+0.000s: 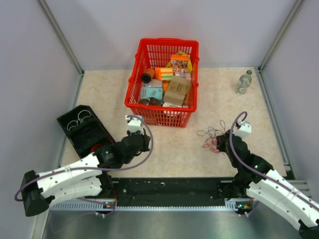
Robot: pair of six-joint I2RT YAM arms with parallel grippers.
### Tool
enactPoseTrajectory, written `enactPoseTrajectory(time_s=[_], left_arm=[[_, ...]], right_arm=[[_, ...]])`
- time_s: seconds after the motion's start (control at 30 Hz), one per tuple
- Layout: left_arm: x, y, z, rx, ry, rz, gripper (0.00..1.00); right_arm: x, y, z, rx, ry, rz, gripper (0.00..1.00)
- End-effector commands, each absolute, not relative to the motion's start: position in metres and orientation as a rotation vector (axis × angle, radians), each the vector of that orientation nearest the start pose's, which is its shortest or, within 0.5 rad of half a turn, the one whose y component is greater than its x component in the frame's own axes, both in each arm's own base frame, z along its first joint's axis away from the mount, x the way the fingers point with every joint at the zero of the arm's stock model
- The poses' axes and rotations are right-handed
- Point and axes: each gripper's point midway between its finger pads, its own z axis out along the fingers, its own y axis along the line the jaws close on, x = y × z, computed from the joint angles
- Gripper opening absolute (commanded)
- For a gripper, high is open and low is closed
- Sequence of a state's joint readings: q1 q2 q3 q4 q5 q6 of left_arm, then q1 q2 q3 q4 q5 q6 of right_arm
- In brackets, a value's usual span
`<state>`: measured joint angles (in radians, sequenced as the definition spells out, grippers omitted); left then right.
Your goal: Untangle the cables
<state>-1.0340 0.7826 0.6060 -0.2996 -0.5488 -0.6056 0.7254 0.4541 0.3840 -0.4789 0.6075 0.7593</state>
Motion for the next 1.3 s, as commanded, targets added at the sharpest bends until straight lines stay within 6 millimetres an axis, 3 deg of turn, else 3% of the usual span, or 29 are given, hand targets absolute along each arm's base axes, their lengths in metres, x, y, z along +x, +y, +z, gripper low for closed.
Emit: enactPoseTrajectory(time_s=[0.0,0.07,0.13,0.2,0.37,0.47,0.67,0.77,0.87,1.0,1.07,1.1,1.2,1.23,1.27], left_arm=[[0.199,-0.218,0.14,-0.001,2.17,-0.495,0.0],[0.191,-0.207,0.106,-0.078,2.298,-0.387,0.0],[0.184,-0.205,0.09,-0.12,2.37,-0.351,0.04],[0.182,-0.209,0.084,-0.113,2.39,-0.36,0.35],[0.186,-0.227,0.079,-0.028,2.413,-0.366,0.6],[0.189,-0.234,0.069,0.013,2.446,-0.325,0.97],[0.204,-0.234,0.053,0.089,2.474,-0.117,0.98],[0.207,-0.235,0.042,0.118,2.491,-0.06,0.85],[0.207,-0.232,0.035,0.139,2.511,-0.003,0.63],[0.201,-0.229,0.025,0.159,2.551,0.043,0.59],[0.199,-0.229,0.02,0.162,2.565,0.041,0.51],[0.198,-0.229,0.019,0.159,2.569,0.034,0.43],[0.2,-0.225,0.024,0.158,2.548,0.044,0.07],[0.205,-0.22,0.034,0.148,2.515,0.068,0.0],[0.209,-0.21,0.047,0.132,2.486,0.099,0.0]], right_arm=[[0.217,0.099,0.135,0.295,1.961,0.355,0.0],[0.217,0.101,0.133,0.293,1.971,0.355,0.0],[0.218,0.102,0.134,0.292,1.973,0.36,0.0],[0.218,0.105,0.132,0.29,1.978,0.371,0.0],[0.218,0.113,0.127,0.276,1.992,0.412,0.0],[0.216,0.115,0.125,0.262,2.0,0.422,0.0],[0.215,0.117,0.124,0.25,2.001,0.436,0.0],[0.214,0.116,0.124,0.25,1.994,0.44,0.0],[0.214,0.116,0.125,0.251,1.991,0.445,0.0],[0.213,0.116,0.125,0.249,1.992,0.448,0.0],[0.213,0.116,0.124,0.249,1.991,0.446,0.0],[0.213,0.116,0.125,0.249,1.99,0.445,0.0],[0.213,0.116,0.124,0.249,1.991,0.444,0.0],[0.213,0.115,0.125,0.248,1.986,0.445,0.0],[0.213,0.116,0.127,0.241,1.983,0.447,0.0]])
